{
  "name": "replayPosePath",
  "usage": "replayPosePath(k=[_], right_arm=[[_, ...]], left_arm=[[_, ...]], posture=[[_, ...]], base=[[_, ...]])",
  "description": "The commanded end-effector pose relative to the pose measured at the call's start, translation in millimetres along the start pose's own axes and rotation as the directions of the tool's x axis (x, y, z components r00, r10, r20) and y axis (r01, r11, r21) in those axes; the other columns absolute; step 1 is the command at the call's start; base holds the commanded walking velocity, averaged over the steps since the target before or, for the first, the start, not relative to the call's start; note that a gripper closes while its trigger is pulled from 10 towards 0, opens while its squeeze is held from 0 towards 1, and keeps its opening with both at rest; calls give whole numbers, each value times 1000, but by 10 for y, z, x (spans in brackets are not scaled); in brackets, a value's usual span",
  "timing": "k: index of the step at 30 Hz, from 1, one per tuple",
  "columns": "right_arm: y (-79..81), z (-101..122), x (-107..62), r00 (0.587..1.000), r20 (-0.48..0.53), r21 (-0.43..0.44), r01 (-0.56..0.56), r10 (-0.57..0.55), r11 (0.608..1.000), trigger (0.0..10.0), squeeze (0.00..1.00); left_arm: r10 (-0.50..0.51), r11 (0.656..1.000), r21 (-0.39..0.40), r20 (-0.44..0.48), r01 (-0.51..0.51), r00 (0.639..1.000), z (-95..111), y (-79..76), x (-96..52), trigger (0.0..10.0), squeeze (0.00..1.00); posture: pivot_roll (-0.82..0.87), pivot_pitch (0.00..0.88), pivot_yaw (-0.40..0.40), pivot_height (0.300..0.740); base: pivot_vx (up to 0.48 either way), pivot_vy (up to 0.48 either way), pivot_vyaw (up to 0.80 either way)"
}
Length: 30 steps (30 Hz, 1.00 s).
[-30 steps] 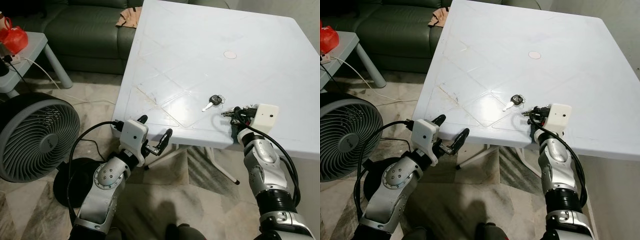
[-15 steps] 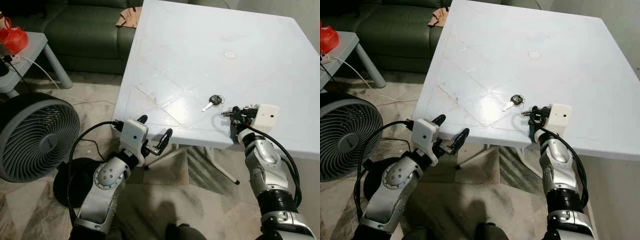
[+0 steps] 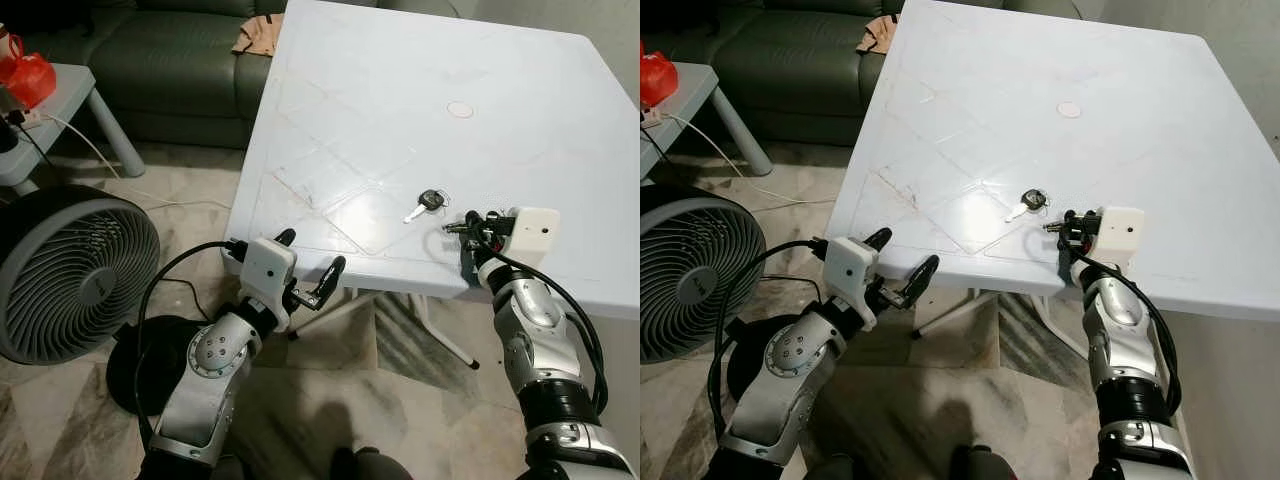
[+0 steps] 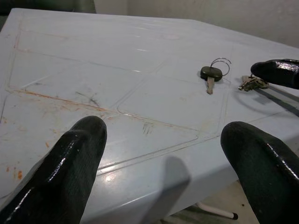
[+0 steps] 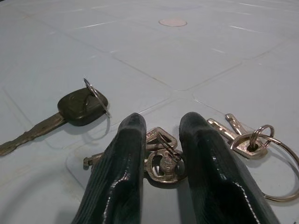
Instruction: Hang keys on a hook
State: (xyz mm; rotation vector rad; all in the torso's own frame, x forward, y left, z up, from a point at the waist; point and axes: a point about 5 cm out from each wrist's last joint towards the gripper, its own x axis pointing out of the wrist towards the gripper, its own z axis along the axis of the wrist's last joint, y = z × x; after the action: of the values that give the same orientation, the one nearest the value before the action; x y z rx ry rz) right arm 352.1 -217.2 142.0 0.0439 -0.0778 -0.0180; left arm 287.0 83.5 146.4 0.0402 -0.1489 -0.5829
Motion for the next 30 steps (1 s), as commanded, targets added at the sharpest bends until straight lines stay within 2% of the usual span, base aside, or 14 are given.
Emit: replayPosePath(k=[1,13,14,15,16,17,18,19,30], right_arm=[[-71,-77,-43,999,-31,-15,10,-11,1000,10000,0],[-140,-126,-66,998,-53,-50,23,-26,998,10000,0],[-154,-130,-70,998,-54,-50,25,-27,998,9647,0],[-169,-131,-73,998,-55,-51,32,-35,998,3451,0],[-182,-133,-75,998,-55,-48,38,-41,998,3451,0],[-188,-133,-76,998,-55,-46,42,-44,998,1216,0],[-188,-133,-76,998,-55,-46,42,-44,998,1216,0],[-190,-130,-74,998,-50,-41,43,-45,998,0,0],[-166,-132,-70,998,-48,-22,31,-32,999,0,0]], left_arm=[[-2,1000,4,4,2,1000,12,-16,0,10000,0],[-1,1000,5,5,1,1000,16,-16,3,10000,0],[-1,1000,5,5,1,1000,15,-16,3,10000,0],[-1,1000,5,5,1,1000,15,-15,3,10000,0],[0,1000,4,5,0,1000,14,-15,3,10000,0],[0,1000,4,6,0,1000,14,-15,3,10000,0],[0,1000,4,6,0,1000,14,-15,3,10000,0],[-1,1000,4,6,1,1000,15,-16,4,10000,0],[2,1000,8,9,-2,1000,21,-11,5,10000,0]], posture=[[57,229,-68,711],[56,228,-68,711],[56,229,-67,711],[56,229,-67,711],[56,229,-67,711],[56,229,-67,711],[56,229,-67,711],[55,228,-67,711],[57,226,-67,711]], base=[[0,0,0],[0,0,0],[0,0,0],[0,0,0],[0,0,0],[0,0,0],[0,0,0],[0,0,0],[0,0,0]])
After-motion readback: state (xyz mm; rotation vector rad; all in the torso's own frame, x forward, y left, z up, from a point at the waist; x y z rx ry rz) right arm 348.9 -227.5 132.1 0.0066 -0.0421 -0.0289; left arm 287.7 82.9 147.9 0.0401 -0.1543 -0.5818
